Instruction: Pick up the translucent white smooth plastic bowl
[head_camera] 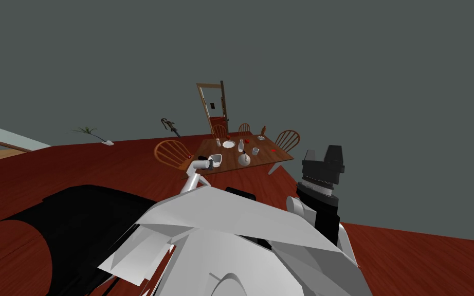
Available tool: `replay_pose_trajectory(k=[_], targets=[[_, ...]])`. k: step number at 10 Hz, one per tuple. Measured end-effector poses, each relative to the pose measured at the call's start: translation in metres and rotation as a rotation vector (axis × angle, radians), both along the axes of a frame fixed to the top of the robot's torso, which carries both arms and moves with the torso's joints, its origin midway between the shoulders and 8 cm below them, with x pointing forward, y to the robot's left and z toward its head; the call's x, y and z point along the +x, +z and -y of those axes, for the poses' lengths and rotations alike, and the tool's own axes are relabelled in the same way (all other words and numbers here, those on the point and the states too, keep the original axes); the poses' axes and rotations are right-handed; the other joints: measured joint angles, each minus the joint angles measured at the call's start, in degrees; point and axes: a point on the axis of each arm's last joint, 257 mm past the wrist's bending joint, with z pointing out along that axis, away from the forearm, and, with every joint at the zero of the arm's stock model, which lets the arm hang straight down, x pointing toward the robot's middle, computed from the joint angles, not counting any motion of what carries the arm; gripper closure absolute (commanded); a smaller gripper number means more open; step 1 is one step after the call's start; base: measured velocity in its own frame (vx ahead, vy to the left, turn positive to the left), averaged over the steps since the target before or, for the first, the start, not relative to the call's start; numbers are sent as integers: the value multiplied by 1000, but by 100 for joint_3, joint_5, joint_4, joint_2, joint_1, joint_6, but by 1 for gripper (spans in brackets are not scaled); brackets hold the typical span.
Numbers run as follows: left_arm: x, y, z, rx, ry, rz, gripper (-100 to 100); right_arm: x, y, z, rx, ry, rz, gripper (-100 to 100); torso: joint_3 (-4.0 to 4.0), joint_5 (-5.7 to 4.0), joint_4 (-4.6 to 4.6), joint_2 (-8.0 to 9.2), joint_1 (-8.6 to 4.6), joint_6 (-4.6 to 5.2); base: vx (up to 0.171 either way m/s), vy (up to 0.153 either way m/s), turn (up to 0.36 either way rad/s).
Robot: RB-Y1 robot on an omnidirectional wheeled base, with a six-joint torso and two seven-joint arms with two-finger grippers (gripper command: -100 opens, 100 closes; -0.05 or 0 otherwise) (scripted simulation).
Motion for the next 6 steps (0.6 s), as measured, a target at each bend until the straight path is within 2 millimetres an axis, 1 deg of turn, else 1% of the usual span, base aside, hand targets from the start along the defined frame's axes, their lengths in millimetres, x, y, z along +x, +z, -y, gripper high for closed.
replay_pose_trajectory(k=[1,2,3,4,6], targets=[[10,0,1,-5,-5,2,-100,0,0,0,0,0,0,0,-5,0,-2,-8,0,2,-8,-3,-20],[13,-4,4,-14,-6,-8,-100,0,0,0,0,0,0,0,-9,1,-4,-16,2,0,0,0,0],[12,-13,5,-24,-2,-29,-100,0,0,0,0,0,0,0,-13,2,-5,-22,5,0,-57,-7,219],[25,-10,4,-13,-13,-14,-100,0,0,0,0,0,0,0,-5,1,-3,-7,4,-4,-71,-19,111],[46,-6,9,-11,-29,7,-100,0,0,0,0,0,0,0,-3,0,-1,-6,-1,2,-26,-6,-25]])
